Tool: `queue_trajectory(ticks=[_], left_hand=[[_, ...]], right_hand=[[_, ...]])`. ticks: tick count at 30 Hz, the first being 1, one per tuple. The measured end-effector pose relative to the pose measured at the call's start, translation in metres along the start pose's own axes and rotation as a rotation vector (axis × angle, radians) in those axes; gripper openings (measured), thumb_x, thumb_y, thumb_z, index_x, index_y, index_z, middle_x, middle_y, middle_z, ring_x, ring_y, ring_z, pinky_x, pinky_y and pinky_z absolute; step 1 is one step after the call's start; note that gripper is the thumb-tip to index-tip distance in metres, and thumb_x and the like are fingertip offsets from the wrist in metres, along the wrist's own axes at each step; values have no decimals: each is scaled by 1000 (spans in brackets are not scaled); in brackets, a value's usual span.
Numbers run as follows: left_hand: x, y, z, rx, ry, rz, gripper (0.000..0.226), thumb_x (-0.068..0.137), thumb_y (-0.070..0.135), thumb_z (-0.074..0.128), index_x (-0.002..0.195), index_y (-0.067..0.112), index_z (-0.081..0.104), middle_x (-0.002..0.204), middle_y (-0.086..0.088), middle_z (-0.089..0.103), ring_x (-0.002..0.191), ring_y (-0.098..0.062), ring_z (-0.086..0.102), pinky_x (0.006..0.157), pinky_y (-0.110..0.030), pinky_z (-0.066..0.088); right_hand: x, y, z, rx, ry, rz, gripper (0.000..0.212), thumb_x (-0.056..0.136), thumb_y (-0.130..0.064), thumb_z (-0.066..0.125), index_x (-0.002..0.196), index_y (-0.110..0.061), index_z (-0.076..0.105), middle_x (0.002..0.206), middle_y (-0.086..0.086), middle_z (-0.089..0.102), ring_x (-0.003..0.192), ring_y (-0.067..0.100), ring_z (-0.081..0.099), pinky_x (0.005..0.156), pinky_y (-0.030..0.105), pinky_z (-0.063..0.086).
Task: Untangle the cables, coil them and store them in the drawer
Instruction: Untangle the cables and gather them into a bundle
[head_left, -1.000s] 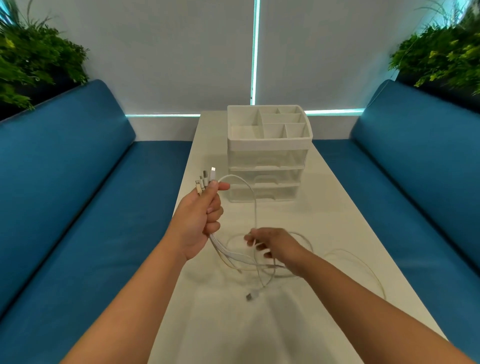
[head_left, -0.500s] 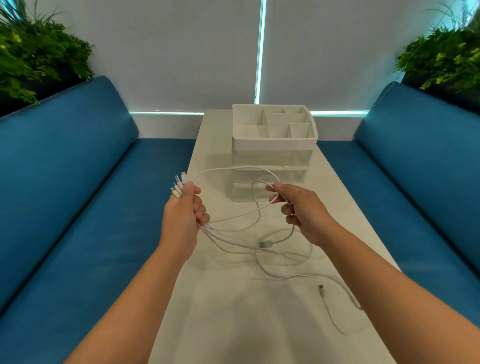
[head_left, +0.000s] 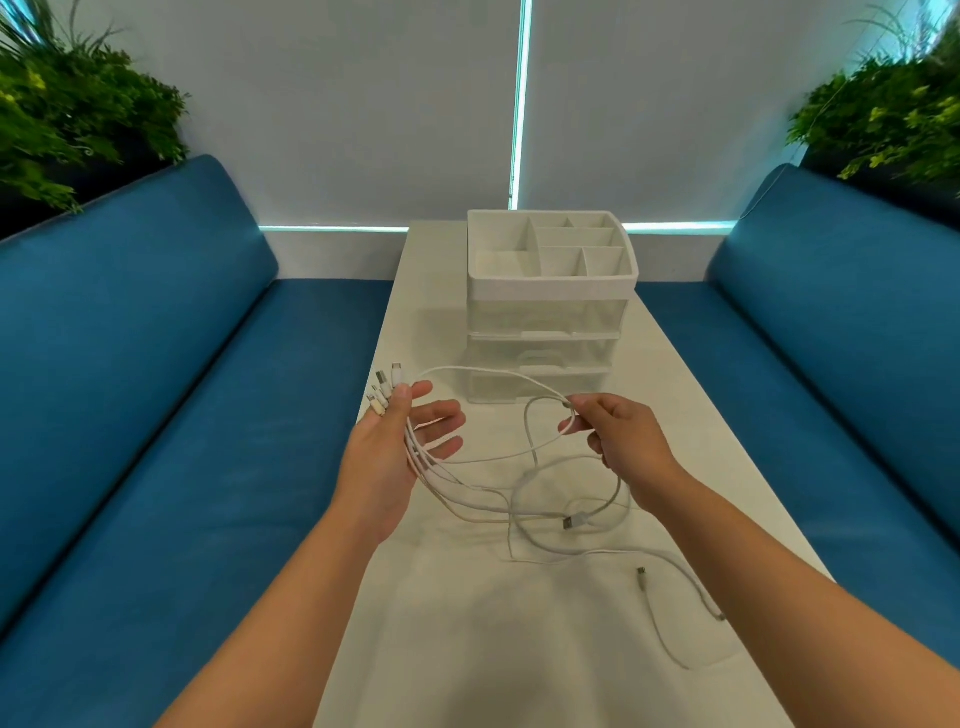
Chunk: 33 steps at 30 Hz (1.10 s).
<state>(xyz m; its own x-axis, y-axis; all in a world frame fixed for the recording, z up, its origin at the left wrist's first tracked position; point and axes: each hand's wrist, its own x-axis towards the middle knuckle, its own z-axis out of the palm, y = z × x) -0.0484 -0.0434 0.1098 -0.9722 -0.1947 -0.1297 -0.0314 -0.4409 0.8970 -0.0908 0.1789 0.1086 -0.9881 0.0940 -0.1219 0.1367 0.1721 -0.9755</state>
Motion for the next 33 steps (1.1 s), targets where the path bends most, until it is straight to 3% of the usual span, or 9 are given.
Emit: queue_trajectory(ticks=[3,6,13,18,22,26,30,33], left_hand=[[0,1,0,-71,-22,-39,34,103,34,40,116,11,61,103,-12,74,98,-31,72,83,-49,58],[1,4,1,-129,-66,-58,34,103,33,39,119,13,61,107,-8,74,99,-29,72,84,-49,58],[13,8,-3,-200,91,22,31,104,28,42,121,7,58,100,-9,72,83,-21,73,73,-44,61],[20,13,-8,-157,78,47,34,105,30,40,124,8,58,102,-6,75,89,-23,74,74,-43,61],[19,11,-8,-153,74,26,36,105,30,39,126,7,57,101,-5,75,86,-22,74,71,-40,61],[16,5,-5,-160,37,-11,33,104,31,39,121,11,60,106,-7,73,88,-22,73,70,-39,61],[12,-2,3,-155,-62,-52,32,104,31,39,119,13,61,102,-5,75,89,-23,73,75,-43,61],[11,-3,6,-149,-104,-67,33,103,32,39,120,13,61,104,-5,75,91,-25,73,74,-44,60]], right_hand=[[3,3,0,-149,21,-67,32,96,-29,56,83,-4,73,72,-4,72,52,2,51,57,21,38],[2,3,1,-263,19,-97,33,93,-37,59,81,-9,72,77,-2,71,77,7,62,67,23,43],[2,6,-2,-343,-203,-59,8,88,-22,67,92,-15,69,75,1,60,68,13,54,62,23,43],[5,26,-11,-586,-145,3,23,95,-22,54,91,-5,69,81,5,66,66,15,53,59,25,39],[4,29,-14,-517,-89,49,37,100,-35,43,90,-10,67,75,2,68,69,17,57,64,28,42],[2,17,-11,-270,-97,106,40,99,-44,44,95,-10,63,70,5,60,59,19,61,56,29,46],[-6,7,6,-241,-167,-55,19,97,-32,51,109,-18,55,74,4,57,57,13,58,58,27,49],[-11,0,20,-304,-163,-242,21,99,-24,49,120,-26,51,87,-3,60,73,7,58,68,19,45]])
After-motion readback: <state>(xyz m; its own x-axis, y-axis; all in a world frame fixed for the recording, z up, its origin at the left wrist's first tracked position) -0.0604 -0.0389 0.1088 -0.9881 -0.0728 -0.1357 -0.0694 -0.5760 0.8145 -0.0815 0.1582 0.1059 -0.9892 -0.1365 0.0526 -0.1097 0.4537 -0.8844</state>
